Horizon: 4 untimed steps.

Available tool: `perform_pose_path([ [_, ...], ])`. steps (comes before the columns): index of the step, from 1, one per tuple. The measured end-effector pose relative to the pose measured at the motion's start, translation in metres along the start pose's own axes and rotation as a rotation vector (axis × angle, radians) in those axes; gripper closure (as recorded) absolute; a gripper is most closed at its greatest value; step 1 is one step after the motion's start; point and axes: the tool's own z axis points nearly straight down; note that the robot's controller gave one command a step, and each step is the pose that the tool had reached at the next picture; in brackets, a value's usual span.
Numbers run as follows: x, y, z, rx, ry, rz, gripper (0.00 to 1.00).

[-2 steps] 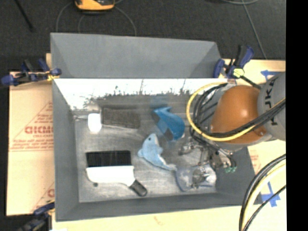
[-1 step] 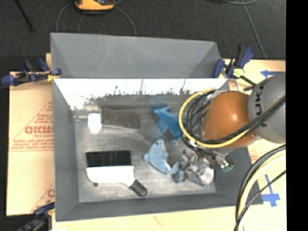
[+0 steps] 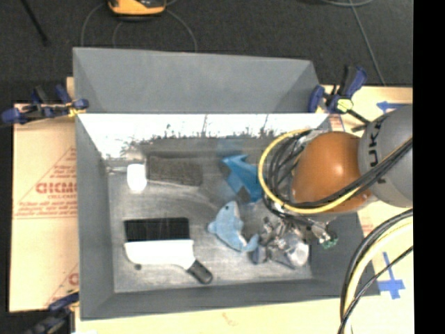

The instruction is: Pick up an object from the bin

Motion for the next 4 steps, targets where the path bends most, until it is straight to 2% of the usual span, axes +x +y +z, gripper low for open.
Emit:
perform_pose_path([
  [1,0.004,0.0,-0.04,-0.005,0.007,0.006,1.0],
  [2,0.006,0.0,-0.078,0.004,-0.005,0.007,1.0],
  [3,0.004,-0.022,-0.113,-0.003,0.003,0.015,1.0],
  [4,0.002,0.014,-0.1,0.008,-0.01,0.021,1.0],
])
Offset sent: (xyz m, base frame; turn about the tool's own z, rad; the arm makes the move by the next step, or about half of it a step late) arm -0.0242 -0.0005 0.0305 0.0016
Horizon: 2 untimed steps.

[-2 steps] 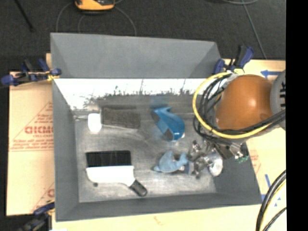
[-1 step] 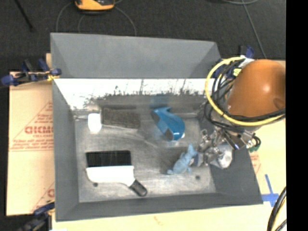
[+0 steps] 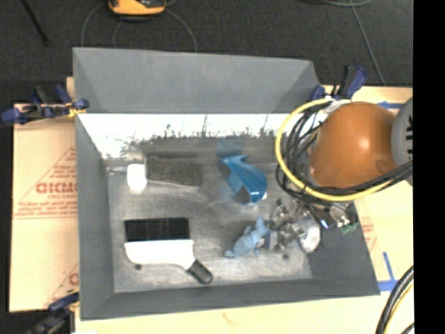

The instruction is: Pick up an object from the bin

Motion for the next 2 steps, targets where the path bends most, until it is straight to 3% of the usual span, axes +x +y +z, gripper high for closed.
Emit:
perform_pose_path([
  [1,-0.001,0.018,0.013,-0.007,0.007,-0.01,1.0],
  [2,-0.02,0.017,0.027,-0.01,0.007,-0.021,1.0],
])
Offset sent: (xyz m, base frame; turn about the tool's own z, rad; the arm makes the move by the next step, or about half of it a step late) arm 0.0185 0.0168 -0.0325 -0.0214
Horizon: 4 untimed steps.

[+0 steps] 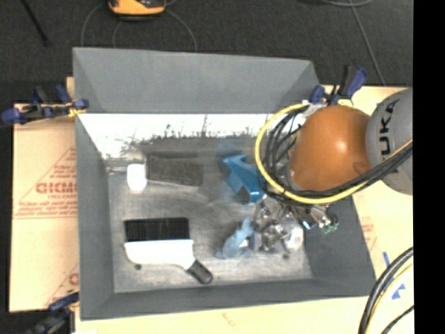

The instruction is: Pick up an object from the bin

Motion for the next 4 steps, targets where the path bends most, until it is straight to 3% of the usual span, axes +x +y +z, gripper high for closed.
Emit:
perform_pose_path([
  [1,0.003,0.012,-0.046,-0.002,0.007,-0.014,1.0],
  [2,0.025,0.019,-0.073,0.002,0.001,-0.009,1.0],
  [3,0.025,0.022,-0.023,0.005,-0.005,-0.035,1.0],
  [4,-0.01,0.02,-0.016,-0.003,0.009,-0.05,1.0],
])
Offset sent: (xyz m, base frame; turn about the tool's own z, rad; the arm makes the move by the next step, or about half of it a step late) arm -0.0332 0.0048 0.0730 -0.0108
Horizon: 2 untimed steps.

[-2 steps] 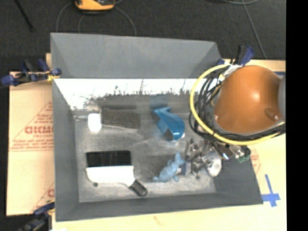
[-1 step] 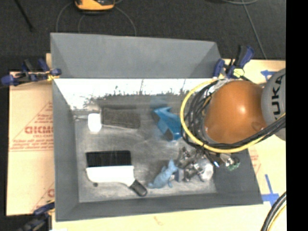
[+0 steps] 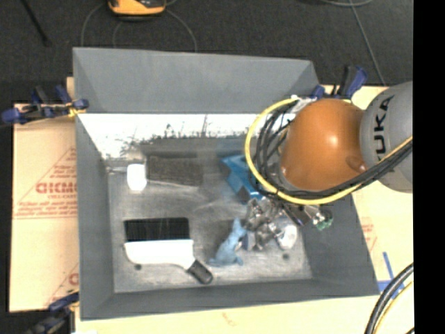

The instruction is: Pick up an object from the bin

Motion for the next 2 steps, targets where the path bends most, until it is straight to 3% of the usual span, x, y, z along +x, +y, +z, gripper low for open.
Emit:
perform_pose_path([
  [1,0.019,-0.011,-0.039,0.004,-0.008,0.0,1.0],
  [2,0.007,0.002,-0.051,0.007,-0.009,0.003,1.0],
])
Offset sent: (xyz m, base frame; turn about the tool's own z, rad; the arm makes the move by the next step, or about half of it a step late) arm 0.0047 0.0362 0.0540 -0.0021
